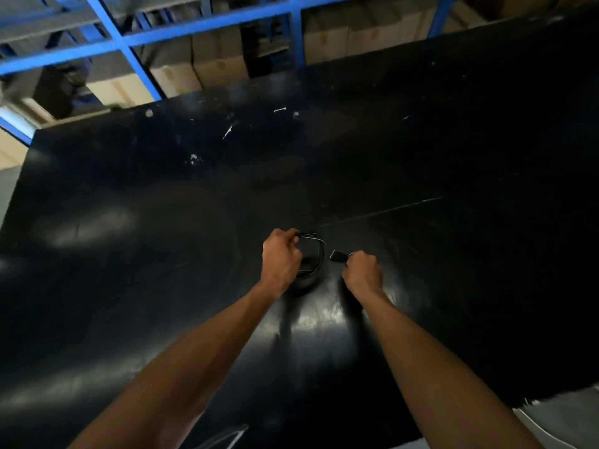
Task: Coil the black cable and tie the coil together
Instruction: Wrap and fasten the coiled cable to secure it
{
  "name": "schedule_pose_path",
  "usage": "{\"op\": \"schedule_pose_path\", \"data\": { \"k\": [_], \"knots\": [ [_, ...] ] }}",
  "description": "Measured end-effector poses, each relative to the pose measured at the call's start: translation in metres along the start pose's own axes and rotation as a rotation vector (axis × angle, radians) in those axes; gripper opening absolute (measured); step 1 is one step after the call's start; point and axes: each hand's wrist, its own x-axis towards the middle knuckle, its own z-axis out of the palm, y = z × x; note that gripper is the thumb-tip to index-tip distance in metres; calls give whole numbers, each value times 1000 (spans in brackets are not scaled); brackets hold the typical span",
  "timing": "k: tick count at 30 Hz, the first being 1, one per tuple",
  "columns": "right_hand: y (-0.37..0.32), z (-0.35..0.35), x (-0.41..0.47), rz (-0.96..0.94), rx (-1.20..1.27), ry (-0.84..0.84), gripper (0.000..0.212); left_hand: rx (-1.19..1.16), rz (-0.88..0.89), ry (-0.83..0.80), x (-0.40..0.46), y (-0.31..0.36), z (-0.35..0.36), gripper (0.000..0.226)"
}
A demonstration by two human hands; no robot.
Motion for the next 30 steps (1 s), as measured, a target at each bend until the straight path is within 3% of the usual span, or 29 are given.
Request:
{"op": "schedule_pose_path", "data": {
  "k": [8,12,15,18,21,23,26,30],
  "knots": [
    [-7,-8,-14,-4,354,12,20,-35,33,29,0,-12,-13,23],
    [-14,-13,-20,-33,511,155,37,-80,70,64,1,-15,-40,24],
    [-48,-53,-63,-130,559,224,34,-117,96,80,12,-12,-67,28],
    [-74,-77,-93,-254,573,196,19,-178,121,112,21,-6,-93,31],
    [-100,-90,-115,-316,691,153,37,-225,168,154,30,0,-114,30],
    [-117,-92,-128,-314,747,109,42,-265,190,175,33,5,-126,29],
    [-140,-91,-143,-277,767,92,21,-305,247,201,32,14,-141,28],
    [-161,-94,-149,-152,820,43,18,-329,331,226,26,27,-156,26]
  ]
}}
